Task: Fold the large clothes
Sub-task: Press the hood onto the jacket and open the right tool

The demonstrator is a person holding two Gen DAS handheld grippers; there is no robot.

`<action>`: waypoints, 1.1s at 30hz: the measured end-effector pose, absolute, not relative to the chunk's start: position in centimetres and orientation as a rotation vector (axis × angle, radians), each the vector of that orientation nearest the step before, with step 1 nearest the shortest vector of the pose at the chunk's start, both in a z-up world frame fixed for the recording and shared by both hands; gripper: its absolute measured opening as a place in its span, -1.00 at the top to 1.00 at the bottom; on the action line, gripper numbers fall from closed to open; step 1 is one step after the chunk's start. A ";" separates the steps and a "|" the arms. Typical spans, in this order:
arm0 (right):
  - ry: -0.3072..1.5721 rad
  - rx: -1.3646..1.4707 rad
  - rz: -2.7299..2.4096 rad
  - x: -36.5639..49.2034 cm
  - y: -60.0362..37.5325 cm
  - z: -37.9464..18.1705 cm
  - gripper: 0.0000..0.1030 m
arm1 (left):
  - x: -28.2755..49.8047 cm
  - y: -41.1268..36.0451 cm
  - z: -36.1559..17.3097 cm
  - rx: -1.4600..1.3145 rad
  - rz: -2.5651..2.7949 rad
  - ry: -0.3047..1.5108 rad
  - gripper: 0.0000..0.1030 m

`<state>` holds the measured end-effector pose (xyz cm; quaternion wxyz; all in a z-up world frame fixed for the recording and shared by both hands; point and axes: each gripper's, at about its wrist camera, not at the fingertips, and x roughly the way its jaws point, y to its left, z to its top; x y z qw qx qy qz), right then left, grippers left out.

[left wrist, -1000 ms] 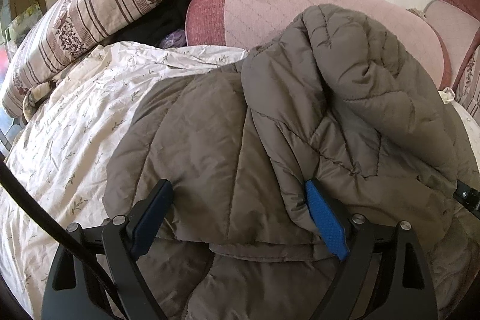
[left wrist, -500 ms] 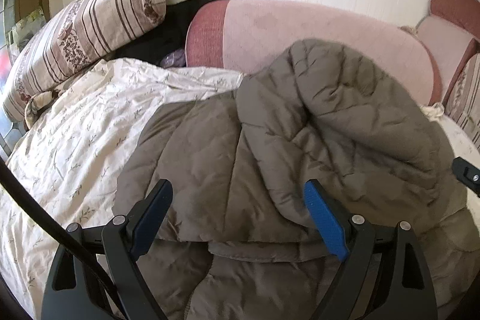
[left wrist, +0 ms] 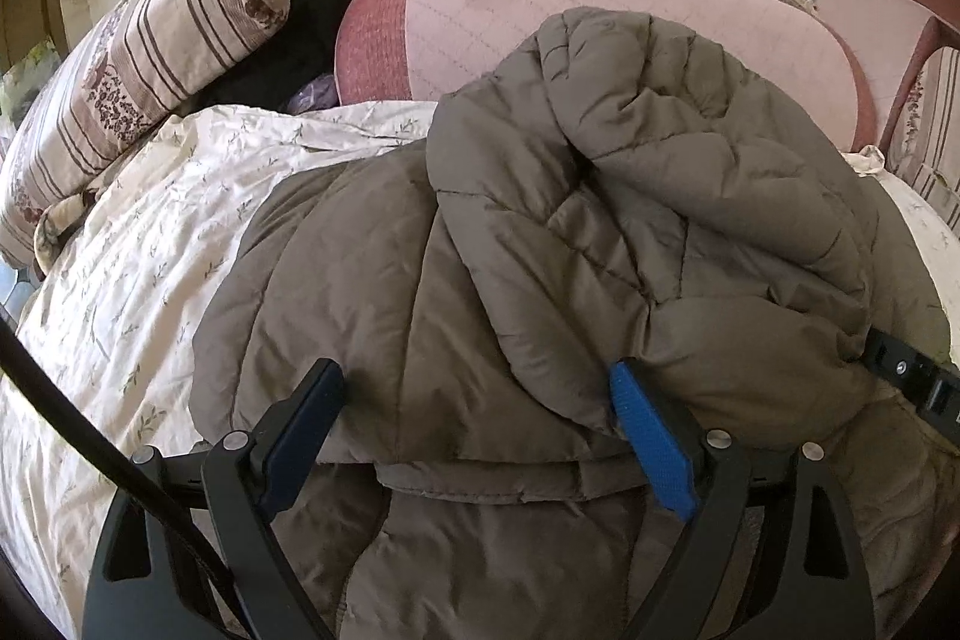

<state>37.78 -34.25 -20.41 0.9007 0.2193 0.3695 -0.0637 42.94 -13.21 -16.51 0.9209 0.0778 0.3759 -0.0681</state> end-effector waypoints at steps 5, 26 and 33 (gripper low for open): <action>0.768 0.434 -0.136 37.7 -34.1 -20.1 0.26 | 43.1 -13.0 -16.6 0.157 -0.138 0.780 -0.76; 0.662 0.369 -0.110 36.4 -33.0 -16.1 0.29 | 41.8 -12.8 -14.2 0.087 -0.167 0.690 -0.76; 0.724 0.325 -0.082 37.3 -31.1 -18.1 0.28 | 41.5 -14.1 -15.0 0.130 -0.201 0.713 -0.76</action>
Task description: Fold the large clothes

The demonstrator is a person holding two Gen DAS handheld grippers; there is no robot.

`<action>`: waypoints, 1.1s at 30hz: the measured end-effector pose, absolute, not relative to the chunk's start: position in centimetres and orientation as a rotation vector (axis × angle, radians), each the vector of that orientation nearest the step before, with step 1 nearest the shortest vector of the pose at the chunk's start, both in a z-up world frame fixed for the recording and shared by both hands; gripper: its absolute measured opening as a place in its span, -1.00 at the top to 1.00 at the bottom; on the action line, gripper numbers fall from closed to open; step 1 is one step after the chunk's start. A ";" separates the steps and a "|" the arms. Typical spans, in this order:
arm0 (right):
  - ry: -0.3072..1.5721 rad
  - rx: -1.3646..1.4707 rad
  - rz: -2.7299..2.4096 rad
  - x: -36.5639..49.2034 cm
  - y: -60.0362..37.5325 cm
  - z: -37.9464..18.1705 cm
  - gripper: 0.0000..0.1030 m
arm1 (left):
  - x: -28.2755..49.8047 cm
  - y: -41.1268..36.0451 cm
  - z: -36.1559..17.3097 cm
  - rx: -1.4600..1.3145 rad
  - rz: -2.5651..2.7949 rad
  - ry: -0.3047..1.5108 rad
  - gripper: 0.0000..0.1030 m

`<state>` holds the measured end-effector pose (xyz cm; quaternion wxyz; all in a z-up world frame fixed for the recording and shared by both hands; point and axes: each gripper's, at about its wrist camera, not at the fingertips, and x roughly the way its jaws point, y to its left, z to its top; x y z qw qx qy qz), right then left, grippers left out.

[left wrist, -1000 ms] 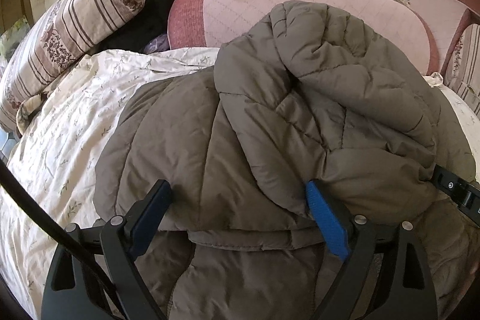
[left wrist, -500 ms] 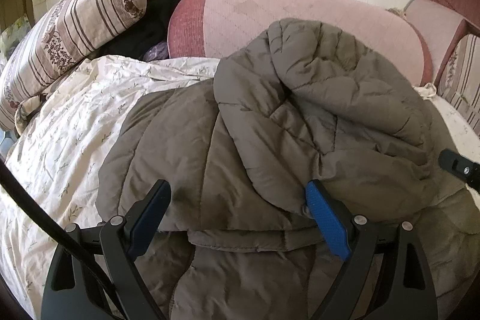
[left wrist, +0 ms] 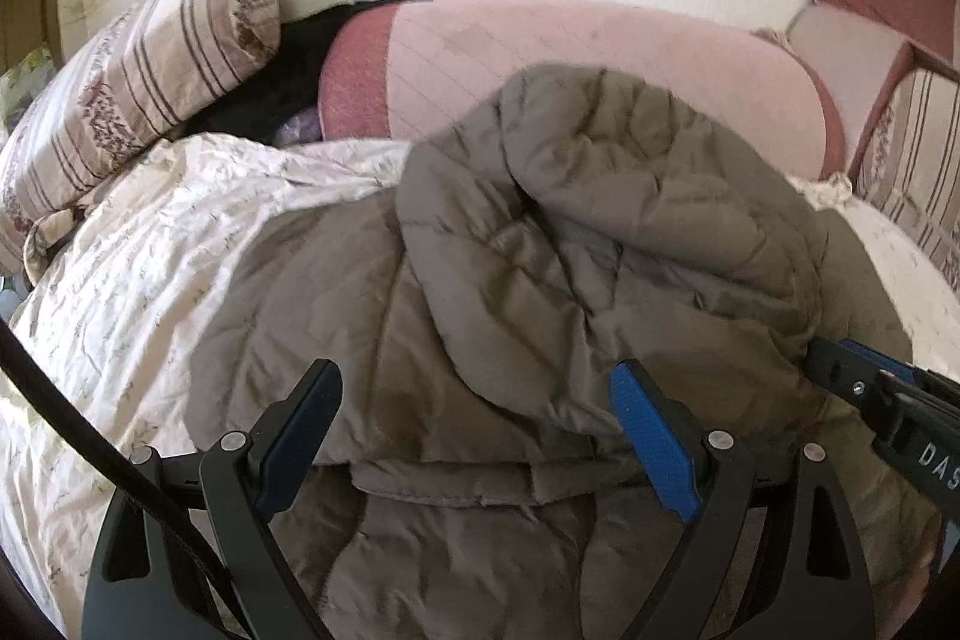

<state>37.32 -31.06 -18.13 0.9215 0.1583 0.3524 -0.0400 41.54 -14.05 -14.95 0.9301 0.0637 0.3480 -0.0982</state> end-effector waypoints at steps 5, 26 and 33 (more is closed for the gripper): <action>0.778 0.357 -0.086 37.8 -31.6 -19.7 0.28 | 42.0 -14.3 -16.0 0.153 -0.195 0.762 -0.76; 0.647 0.398 -0.140 29.0 -34.0 -11.7 0.28 | 35.4 -13.2 -7.8 0.128 -0.182 0.581 -0.76; 0.554 0.424 -0.166 18.2 -35.0 -9.1 0.18 | 26.8 -9.2 -3.8 0.144 -0.154 0.454 -0.76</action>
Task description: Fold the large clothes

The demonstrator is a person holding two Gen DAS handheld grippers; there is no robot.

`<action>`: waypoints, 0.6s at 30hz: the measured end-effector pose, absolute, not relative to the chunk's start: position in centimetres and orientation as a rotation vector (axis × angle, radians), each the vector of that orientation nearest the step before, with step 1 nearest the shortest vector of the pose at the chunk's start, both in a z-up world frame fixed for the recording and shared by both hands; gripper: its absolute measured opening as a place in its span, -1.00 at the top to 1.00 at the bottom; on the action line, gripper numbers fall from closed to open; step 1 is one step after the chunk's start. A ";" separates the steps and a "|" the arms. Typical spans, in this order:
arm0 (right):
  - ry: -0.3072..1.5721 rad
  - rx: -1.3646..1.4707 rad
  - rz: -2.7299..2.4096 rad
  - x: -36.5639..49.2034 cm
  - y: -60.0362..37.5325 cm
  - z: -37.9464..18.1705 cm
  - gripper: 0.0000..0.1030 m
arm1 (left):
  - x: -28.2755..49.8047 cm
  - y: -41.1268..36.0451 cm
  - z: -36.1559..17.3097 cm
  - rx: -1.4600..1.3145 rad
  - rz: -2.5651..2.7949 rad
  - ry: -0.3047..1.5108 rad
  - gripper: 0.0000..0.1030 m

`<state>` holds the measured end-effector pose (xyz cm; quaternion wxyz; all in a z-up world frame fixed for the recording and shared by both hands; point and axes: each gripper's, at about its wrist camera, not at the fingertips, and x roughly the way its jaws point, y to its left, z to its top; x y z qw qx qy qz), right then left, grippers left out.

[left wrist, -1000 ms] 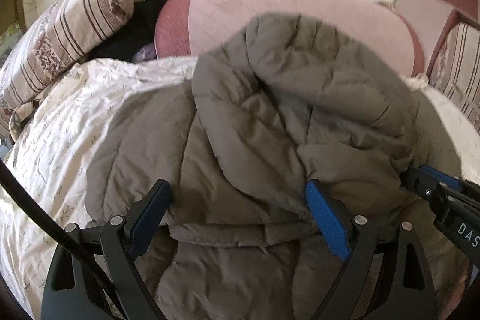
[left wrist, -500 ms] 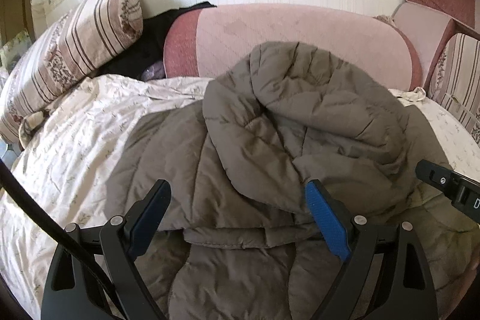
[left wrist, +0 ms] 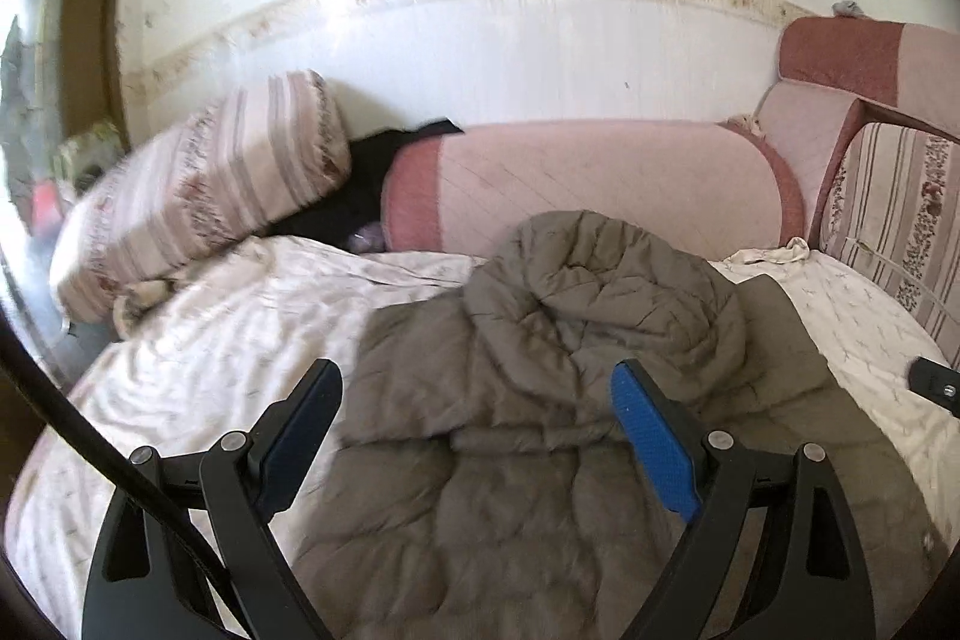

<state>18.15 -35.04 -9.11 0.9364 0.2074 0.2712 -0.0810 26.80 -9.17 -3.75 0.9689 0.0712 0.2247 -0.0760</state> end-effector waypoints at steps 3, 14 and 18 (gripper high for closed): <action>0.564 0.439 -0.187 13.3 -34.8 -10.8 0.18 | 22.2 -7.2 -4.4 0.136 -0.141 0.469 -0.76; 0.776 0.404 -0.170 5.5 -31.9 -19.2 0.18 | 12.1 0.5 -15.5 0.135 -0.033 0.744 -0.76; 0.839 0.310 -0.173 5.2 -30.0 -21.3 0.18 | 13.0 1.0 -17.9 0.105 -0.021 0.845 -0.81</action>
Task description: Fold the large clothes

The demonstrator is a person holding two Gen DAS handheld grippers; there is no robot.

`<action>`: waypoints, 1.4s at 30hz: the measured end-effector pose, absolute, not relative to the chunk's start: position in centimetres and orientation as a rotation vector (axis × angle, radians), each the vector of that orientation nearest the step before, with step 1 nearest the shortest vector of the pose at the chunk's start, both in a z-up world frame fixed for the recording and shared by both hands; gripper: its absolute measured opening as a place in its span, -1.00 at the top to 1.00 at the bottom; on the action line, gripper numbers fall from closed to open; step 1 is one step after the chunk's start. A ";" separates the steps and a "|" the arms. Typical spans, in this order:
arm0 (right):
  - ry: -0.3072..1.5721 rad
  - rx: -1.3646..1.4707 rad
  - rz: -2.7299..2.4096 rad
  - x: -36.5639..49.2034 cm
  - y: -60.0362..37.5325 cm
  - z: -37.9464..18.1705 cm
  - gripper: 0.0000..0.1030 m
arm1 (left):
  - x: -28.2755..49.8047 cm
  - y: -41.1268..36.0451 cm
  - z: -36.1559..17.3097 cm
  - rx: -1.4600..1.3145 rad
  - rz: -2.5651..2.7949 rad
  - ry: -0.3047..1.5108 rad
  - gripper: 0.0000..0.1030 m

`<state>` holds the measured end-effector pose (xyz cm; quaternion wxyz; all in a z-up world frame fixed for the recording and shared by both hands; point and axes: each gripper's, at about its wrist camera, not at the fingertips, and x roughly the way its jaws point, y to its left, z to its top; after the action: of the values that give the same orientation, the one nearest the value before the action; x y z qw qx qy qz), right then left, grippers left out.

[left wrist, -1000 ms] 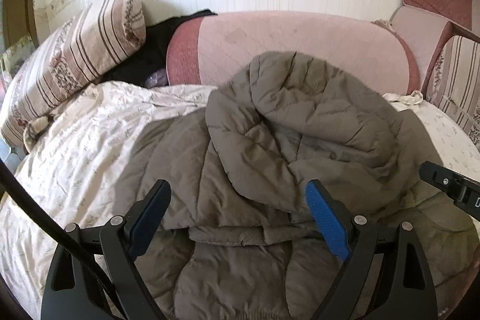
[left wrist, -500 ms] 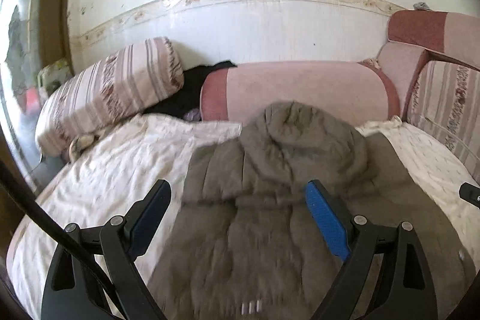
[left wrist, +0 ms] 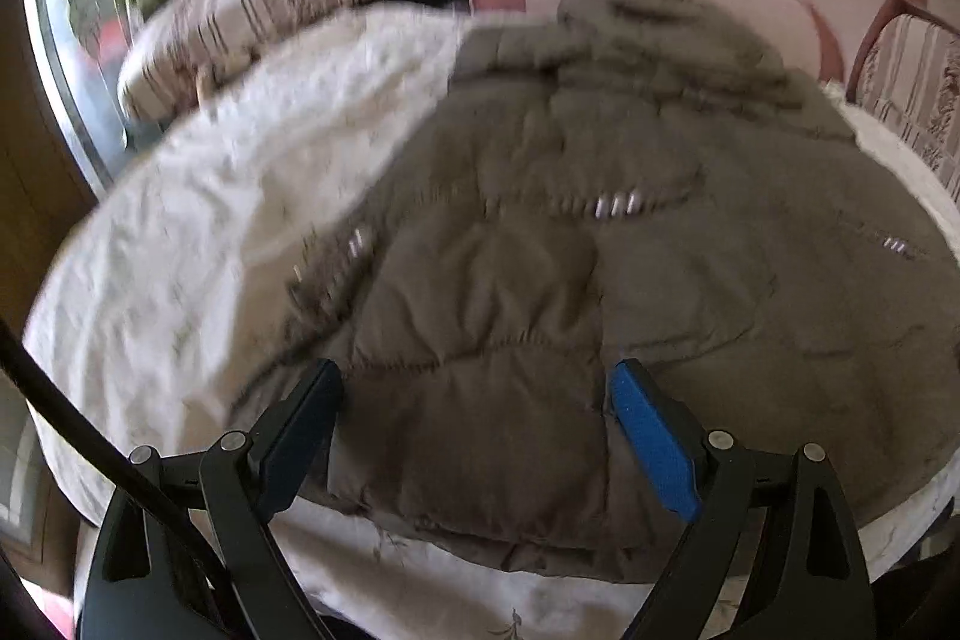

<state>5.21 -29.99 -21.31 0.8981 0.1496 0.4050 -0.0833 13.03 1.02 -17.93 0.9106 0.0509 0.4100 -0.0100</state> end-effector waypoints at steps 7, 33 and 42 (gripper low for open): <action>0.848 0.194 -0.165 4.8 -28.8 -22.9 0.17 | 13.2 0.2 -19.2 0.128 0.014 0.850 -0.94; 0.843 0.302 -0.107 4.2 -29.9 -23.0 0.09 | 12.9 0.4 -19.5 0.123 0.014 0.846 -1.00; 0.814 0.310 -0.054 3.3 -30.4 -23.0 0.04 | 12.3 0.6 -19.7 0.111 0.010 0.795 -1.00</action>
<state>3.26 -30.36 -23.04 0.9063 0.1500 0.3943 -0.0259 12.31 0.57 -19.74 0.9205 0.0541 0.3870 0.0048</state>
